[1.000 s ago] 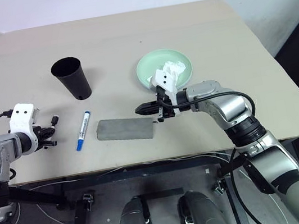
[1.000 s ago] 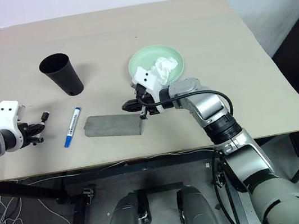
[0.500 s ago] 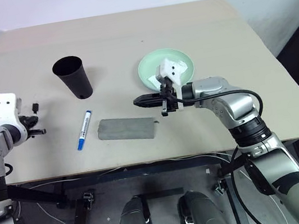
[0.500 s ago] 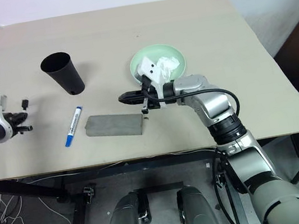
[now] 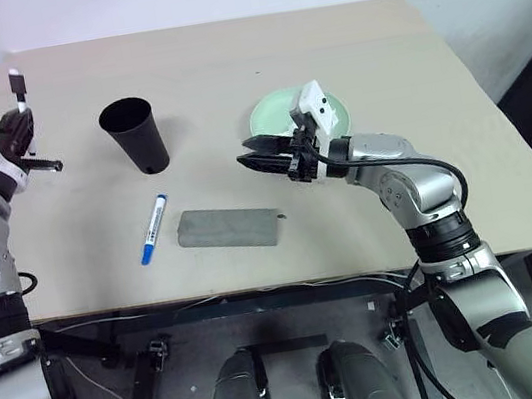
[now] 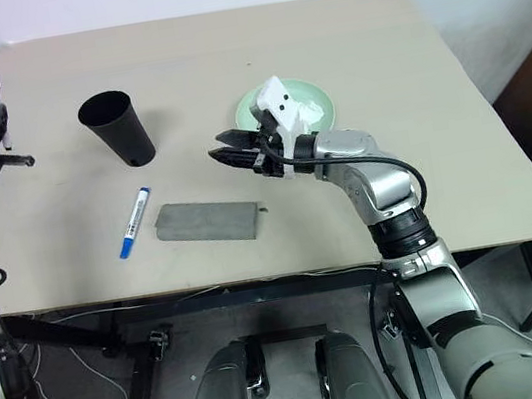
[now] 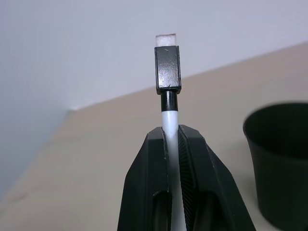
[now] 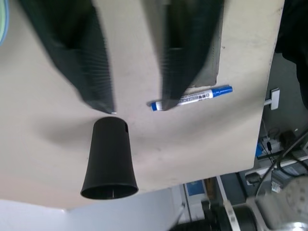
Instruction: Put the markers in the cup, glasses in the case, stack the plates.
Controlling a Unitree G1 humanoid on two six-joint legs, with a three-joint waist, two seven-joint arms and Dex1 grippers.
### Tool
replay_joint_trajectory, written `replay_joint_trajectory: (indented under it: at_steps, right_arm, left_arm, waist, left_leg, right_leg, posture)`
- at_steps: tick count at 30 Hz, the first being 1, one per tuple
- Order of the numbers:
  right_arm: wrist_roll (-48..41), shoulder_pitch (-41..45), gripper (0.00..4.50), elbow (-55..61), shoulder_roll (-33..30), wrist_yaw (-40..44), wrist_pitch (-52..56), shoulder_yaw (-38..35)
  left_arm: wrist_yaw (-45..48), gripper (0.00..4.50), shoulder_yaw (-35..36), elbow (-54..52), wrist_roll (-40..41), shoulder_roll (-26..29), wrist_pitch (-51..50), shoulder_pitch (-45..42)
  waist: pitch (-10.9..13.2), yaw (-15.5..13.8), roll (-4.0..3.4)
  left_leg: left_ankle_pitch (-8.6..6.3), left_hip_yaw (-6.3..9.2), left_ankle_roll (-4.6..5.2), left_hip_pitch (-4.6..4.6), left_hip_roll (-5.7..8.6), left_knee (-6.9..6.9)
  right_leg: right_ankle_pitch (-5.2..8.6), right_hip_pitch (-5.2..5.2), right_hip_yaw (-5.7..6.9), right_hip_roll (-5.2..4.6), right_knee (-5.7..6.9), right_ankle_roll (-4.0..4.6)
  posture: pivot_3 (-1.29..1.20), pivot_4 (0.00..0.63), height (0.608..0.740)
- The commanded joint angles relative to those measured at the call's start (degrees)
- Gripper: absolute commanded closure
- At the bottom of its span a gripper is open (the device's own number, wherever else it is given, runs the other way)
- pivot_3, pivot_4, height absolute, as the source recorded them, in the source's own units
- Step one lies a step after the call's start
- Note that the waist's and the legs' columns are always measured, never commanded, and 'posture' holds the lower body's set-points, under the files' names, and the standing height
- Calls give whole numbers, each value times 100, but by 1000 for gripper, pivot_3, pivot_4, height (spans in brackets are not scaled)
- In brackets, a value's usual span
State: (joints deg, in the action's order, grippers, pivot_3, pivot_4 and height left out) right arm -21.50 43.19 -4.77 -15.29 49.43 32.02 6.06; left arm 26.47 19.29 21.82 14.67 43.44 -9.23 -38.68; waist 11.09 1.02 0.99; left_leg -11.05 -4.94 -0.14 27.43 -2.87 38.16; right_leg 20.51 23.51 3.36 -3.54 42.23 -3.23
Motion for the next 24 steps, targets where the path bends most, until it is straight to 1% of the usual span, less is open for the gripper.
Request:
replay_joint_trajectory:
  at_steps: [1,5,6,9,12,17,24]
  right_arm:
    - [-10,-11,1535,299,-61,72,-142,61]
    - [25,-4,145,290,-59,14,-184,36]
    - [28,0,44,289,-63,17,-196,27]
    - [42,-18,44,327,-107,52,-226,42]
    - [203,0,44,192,-90,-188,-286,37]
    - [329,-11,44,111,-81,-360,-340,36]
    - [505,-64,44,158,-150,-508,-350,75]
  left_arm:
    - [176,4500,31,96,110,-73,340,-335]
    - [358,4500,14,367,177,-258,720,-709]
    - [399,4500,17,459,191,-307,854,-814]
    - [415,4500,9,930,158,-445,1211,-1217]
    - [685,4500,-110,1405,116,-606,1632,-1557]
    - [805,4500,-211,2410,11,-914,2261,-2110]
    - [865,4500,-396,3433,-234,-1239,2938,-2370]
  waist:
    - [0,-7,0]
    - [0,-28,1]
    - [0,-24,1]
    - [2,-30,5]
    - [2,-25,5]
    - [3,-25,6]
    - [5,-15,9]
  left_leg:
    - [0,-1,0,0,1,0]
    - [4,0,6,0,1,4]
    - [5,0,8,0,2,5]
    - [9,-1,14,1,3,6]
    - [12,-3,17,1,4,7]
    - [14,-6,20,1,4,9]
    - [21,-9,9,3,5,8]
  right_leg:
    - [0,0,0,0,0,0]
    - [-4,-3,1,0,0,-7]
    - [-5,-3,1,0,0,-10]
    - [-9,-4,2,0,0,-16]
    - [-13,-4,3,0,0,-24]
    - [-15,-3,4,1,0,-28]
    - [-16,-2,4,0,-2,-29]
  posture:
    - [0,150,681]
    - [0,150,681]
    - [0,150,681]
    - [0,150,681]
    - [0,150,681]
    - [0,150,681]
    - [0,150,681]
